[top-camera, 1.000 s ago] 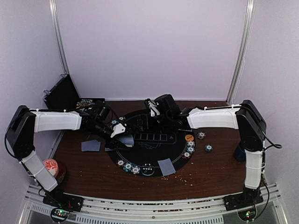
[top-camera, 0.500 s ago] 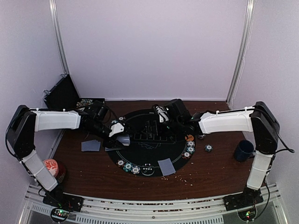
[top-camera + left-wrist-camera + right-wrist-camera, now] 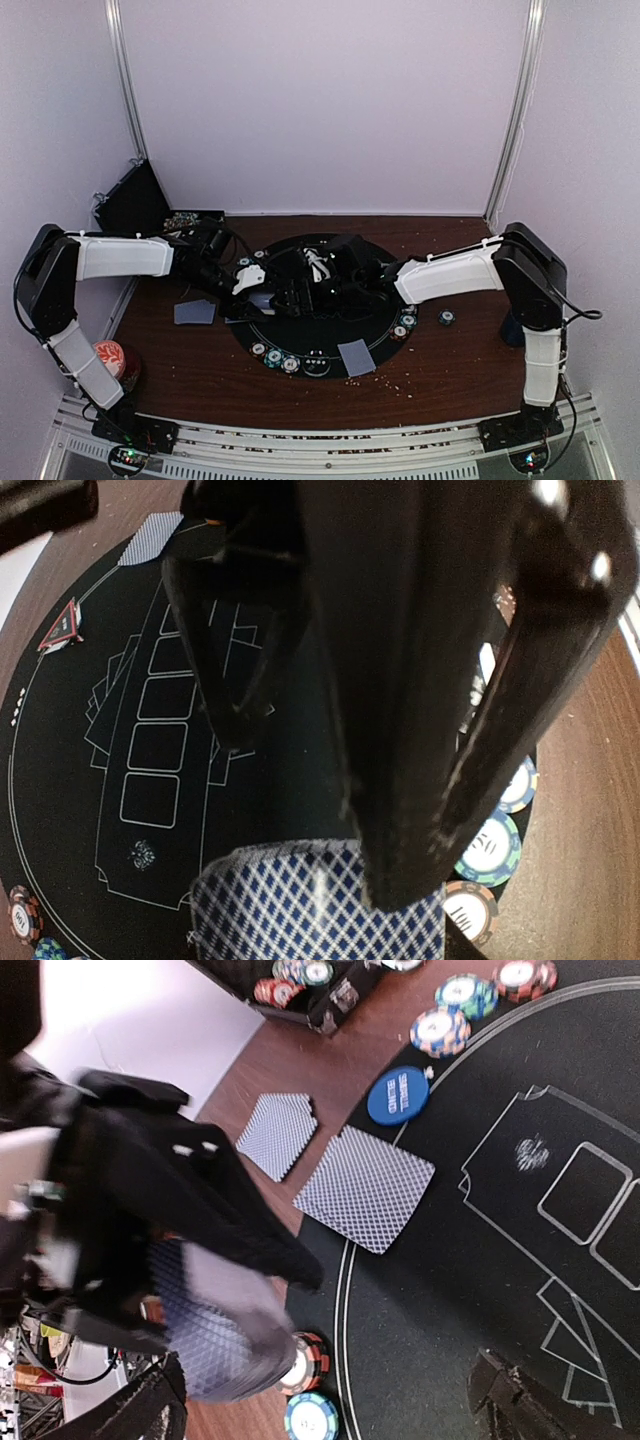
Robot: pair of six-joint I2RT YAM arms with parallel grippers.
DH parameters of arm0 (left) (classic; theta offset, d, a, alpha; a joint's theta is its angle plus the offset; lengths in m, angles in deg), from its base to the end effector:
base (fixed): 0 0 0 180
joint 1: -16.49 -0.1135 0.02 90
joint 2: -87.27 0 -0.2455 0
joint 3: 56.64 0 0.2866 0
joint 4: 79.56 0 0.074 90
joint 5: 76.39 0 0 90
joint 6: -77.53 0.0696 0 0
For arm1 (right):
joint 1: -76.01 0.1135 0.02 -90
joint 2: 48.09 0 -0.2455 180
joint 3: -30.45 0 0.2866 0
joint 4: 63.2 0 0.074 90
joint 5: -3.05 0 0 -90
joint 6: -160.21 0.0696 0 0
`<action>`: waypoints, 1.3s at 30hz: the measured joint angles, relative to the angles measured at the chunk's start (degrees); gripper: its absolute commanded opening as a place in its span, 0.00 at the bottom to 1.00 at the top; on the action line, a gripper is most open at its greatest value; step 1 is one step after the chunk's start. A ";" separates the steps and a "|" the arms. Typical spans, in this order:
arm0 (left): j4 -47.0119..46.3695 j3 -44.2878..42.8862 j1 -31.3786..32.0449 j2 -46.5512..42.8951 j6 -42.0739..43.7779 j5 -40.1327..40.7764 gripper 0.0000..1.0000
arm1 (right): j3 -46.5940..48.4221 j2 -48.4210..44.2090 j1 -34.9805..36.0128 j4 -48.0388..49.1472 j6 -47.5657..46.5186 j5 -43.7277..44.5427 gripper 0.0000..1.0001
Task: Distribute texas hold em gaming equipment
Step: Pick up the poker card from the face-down deck piles.
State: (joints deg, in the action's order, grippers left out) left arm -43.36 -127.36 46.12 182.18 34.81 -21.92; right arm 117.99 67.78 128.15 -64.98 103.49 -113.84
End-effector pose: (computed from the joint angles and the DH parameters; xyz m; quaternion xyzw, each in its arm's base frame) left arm 0.2990 -0.2166 0.1271 0.6336 0.6725 -0.2542 0.2857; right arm 0.2802 0.4118 0.1301 -0.2526 0.8124 0.4773 0.2201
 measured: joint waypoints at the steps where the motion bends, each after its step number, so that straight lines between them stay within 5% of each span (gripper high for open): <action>1: 0.00 0.00 0.00 0.00 0.04 -0.17 0.41 | 0.42 1.09 0.11 0.24 0.15 -0.28 1.00; 23: 1.03 -0.04 -0.33 0.02 1.18 -2.67 0.41 | 9.84 8.35 -0.02 0.50 0.92 -1.25 0.93; 30: 1.29 -0.04 -0.33 0.02 1.29 -2.29 0.41 | 10.91 9.51 0.09 -0.24 -0.39 -1.20 0.75; 34: 0.74 -0.07 -0.33 0.09 1.29 -1.64 0.41 | 10.38 9.35 0.13 0.70 -0.50 -1.64 0.55; 39: -0.11 -0.15 -0.33 0.44 1.29 -1.14 0.41 | 7.54 7.26 -0.20 1.73 -0.33 -1.77 0.51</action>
State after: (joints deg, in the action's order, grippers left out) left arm -43.47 -127.51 45.79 182.62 36.10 -23.05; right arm 125.53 75.04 127.96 -63.25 103.16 -115.61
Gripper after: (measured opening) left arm 0.472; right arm 0.523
